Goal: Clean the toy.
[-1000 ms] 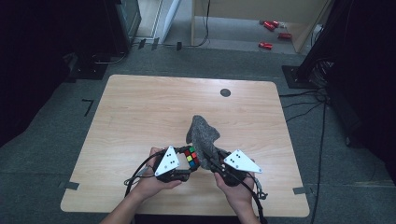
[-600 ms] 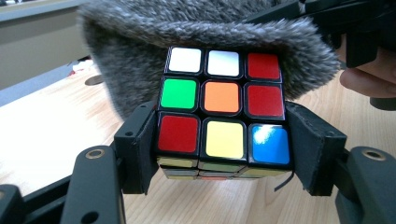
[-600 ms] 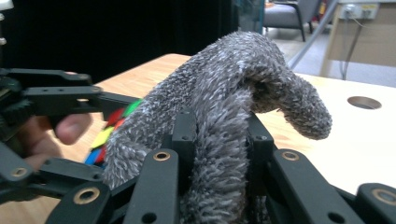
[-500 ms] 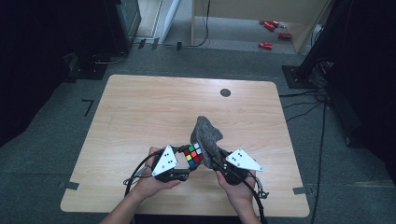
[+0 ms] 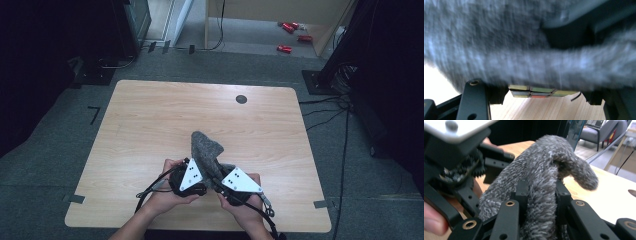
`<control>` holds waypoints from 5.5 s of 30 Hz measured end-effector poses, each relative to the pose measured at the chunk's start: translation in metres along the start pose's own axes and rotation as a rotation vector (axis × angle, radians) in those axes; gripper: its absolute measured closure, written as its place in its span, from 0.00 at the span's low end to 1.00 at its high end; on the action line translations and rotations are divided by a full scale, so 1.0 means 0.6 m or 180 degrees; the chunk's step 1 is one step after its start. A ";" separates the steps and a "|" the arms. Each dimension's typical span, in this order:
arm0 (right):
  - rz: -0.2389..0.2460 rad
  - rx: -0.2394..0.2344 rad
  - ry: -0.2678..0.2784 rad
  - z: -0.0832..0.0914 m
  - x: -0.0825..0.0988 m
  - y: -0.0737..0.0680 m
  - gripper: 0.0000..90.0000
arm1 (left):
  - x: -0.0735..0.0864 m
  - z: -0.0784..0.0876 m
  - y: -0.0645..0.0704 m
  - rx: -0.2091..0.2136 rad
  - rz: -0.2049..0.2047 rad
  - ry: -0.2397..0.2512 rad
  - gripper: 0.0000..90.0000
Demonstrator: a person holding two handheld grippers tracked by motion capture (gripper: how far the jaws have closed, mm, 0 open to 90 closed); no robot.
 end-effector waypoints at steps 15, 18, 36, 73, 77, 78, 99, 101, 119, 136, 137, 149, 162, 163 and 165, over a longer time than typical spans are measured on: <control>0.0247 -0.0017 -0.0137 -0.008 0.000 -0.001 0.79 | 0.004 0.003 -0.014 0.0016 0.0192 0.0038 0.39; -0.0022 0.0212 -0.0158 0.000 0.006 0.035 0.79 | 0.006 0.004 -0.016 0.0025 0.0226 0.0066 0.39; -0.0963 0.0869 -0.0622 0.015 0.120 0.197 0.79 | 0.021 0.007 -0.063 -0.0309 0.0531 0.0000 0.39; -0.0783 0.1065 -0.0917 0.060 0.146 0.233 0.00 | 0.079 -0.037 -0.143 -0.0878 0.1144 -0.0438 0.39; -0.0754 0.1069 -0.0890 0.065 0.144 0.235 0.00 | 0.078 -0.040 -0.142 -0.0884 0.1170 -0.0426 0.39; -0.0733 0.1067 -0.0881 0.066 0.144 0.235 0.00 | 0.079 -0.041 -0.142 -0.0874 0.1177 -0.0431 0.39; -0.0749 0.1116 -0.0852 0.082 0.142 0.249 0.00 | 0.059 -0.001 -0.152 -0.0890 0.1226 -0.0123 0.14; -0.0716 0.1110 -0.0867 0.086 0.141 0.251 0.00 | 0.058 0.012 -0.155 -0.0907 0.1275 -0.0066 0.12; -0.0752 0.1202 -0.0882 0.156 0.123 0.275 0.00 | 0.137 0.148 -0.185 -0.1182 0.1547 -0.0314 0.12; -0.0921 0.1292 -0.1208 0.231 0.216 0.283 0.00 | 0.226 0.233 -0.189 -0.1399 0.1709 -0.0590 0.12; -0.0933 0.1304 -0.1215 0.233 0.220 0.284 0.00 | 0.234 0.238 -0.190 -0.1423 0.1726 -0.0626 0.12; -0.0864 0.1321 -0.1494 0.223 0.252 0.280 0.00 | 0.268 0.240 -0.187 -0.1400 0.1739 -0.0925 0.12; -0.1055 0.1214 -0.1531 0.223 0.256 0.279 0.00 | 0.273 0.231 -0.182 -0.1306 0.1679 -0.1114 0.11; -0.1050 0.1212 -0.1534 0.223 0.256 0.279 0.00 | 0.273 0.230 -0.183 -0.1310 0.1683 -0.1113 0.11; -0.1049 0.1211 -0.1534 0.223 0.256 0.279 0.00 | 0.273 0.230 -0.184 -0.1314 0.1687 -0.1109 0.11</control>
Point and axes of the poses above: each handheld gripper's, and its own axes: z roughly backward along the jaws, x roughly out of its underside, y roughly to its right, the point moved 6 cm from there along -z, roughly forward along the jaws, and after that the axes turned 3 degrees about y, right-handed, at the moved point
